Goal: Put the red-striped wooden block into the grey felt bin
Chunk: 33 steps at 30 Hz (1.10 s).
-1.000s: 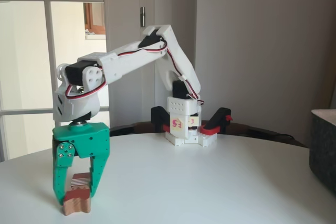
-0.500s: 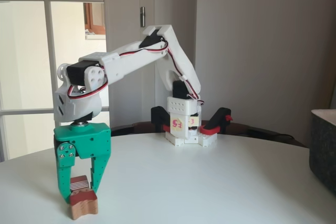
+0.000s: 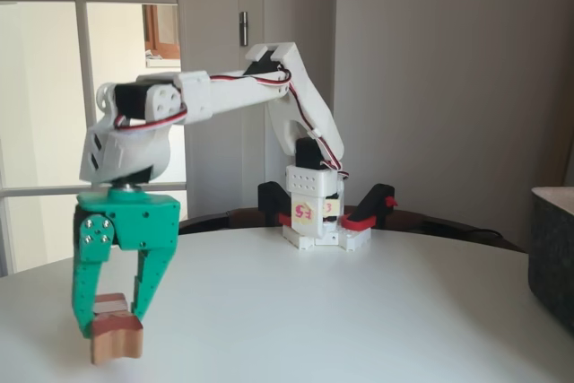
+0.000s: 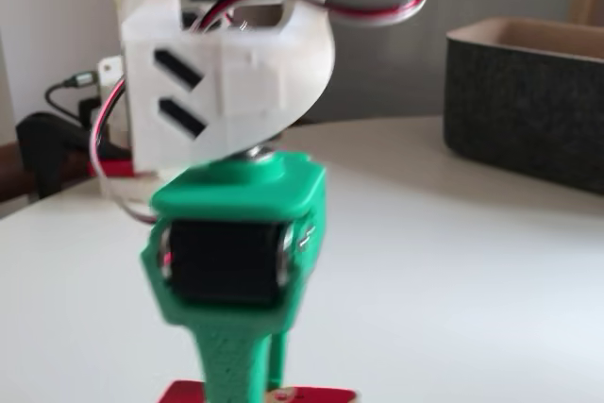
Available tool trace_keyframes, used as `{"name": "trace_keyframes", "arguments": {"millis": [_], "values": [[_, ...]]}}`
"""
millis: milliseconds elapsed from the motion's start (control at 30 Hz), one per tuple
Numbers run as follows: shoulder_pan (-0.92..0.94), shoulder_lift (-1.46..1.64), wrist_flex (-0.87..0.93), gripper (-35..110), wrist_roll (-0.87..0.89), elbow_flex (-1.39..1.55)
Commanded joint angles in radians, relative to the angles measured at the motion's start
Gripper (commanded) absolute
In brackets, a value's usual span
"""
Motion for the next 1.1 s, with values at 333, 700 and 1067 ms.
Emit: {"name": "trace_keyframes", "arguments": {"millis": [333, 700, 1067], "values": [[-0.196, 0.227, 0.003, 4, -0.046, -0.21], [-0.566, 0.387, -0.179, 3, -0.091, -0.219], [-1.032, 0.433, -0.333, 3, -0.202, -0.219]]}}
